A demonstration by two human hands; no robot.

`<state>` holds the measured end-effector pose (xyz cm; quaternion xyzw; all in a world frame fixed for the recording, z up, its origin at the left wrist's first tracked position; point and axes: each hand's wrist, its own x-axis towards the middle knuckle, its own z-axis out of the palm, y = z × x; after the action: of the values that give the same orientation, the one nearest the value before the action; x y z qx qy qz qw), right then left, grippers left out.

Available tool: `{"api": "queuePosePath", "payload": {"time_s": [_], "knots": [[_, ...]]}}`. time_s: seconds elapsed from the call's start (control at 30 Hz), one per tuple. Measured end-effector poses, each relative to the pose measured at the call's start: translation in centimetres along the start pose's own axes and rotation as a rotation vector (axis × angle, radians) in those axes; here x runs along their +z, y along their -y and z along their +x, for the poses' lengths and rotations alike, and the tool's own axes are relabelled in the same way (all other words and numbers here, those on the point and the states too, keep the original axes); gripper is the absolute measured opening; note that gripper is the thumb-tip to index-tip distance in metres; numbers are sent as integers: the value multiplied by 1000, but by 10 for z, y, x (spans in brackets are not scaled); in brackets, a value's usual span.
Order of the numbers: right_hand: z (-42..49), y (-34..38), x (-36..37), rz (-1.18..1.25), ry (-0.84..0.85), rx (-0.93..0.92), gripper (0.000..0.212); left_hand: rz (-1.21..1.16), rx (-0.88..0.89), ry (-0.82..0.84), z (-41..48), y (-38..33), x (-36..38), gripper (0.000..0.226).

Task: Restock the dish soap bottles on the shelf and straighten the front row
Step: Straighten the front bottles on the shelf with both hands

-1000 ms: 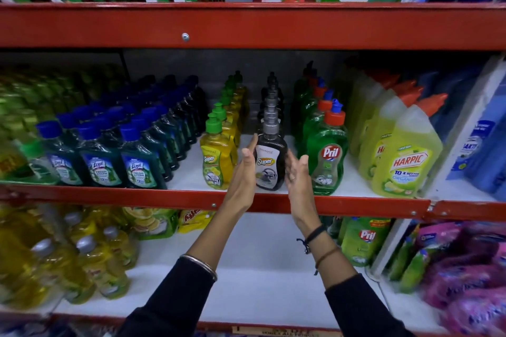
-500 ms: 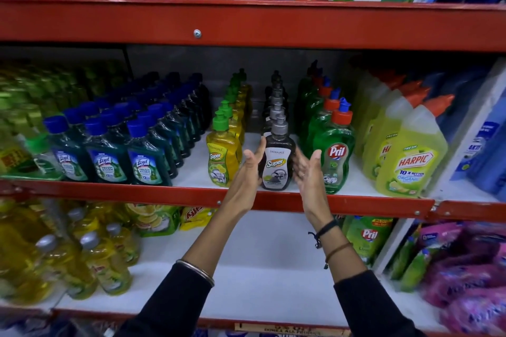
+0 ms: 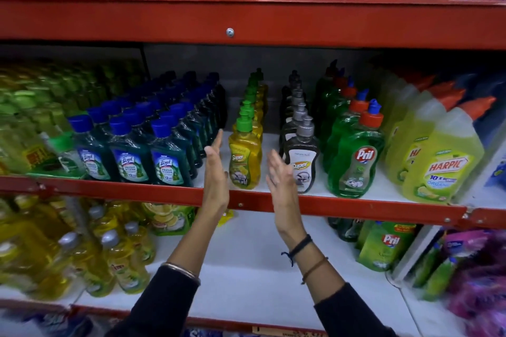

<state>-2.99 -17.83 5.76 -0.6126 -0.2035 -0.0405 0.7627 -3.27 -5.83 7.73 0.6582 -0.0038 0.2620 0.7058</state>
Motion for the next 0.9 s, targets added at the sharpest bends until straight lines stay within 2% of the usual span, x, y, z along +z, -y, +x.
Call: {"api": "queuePosePath", "payload": {"time_s": [0.07, 0.17, 0.27, 0.37, 0.53, 0.7, 0.9], "knots": [[14, -1, 12, 49, 19, 81, 113, 31, -57, 113, 7, -4, -7, 109], [25, -3, 19, 84, 16, 129, 116, 88, -72, 194, 9, -5, -16, 112], [28, -1, 17, 106, 12, 158, 124, 119, -69, 216, 8, -4, -23, 114], [31, 3, 13, 141, 30, 179, 129, 125, -72, 233, 6, -5, -27, 105], [32, 6, 12, 130, 24, 183, 127, 150, -59, 252, 2, -8, -30, 89], [31, 4, 14, 139, 19, 182, 126, 133, -78, 252, 2, -9, -31, 97], [31, 3, 16, 140, -9, 177, 125, 176, -86, 240, 1, -13, -30, 90]]}}
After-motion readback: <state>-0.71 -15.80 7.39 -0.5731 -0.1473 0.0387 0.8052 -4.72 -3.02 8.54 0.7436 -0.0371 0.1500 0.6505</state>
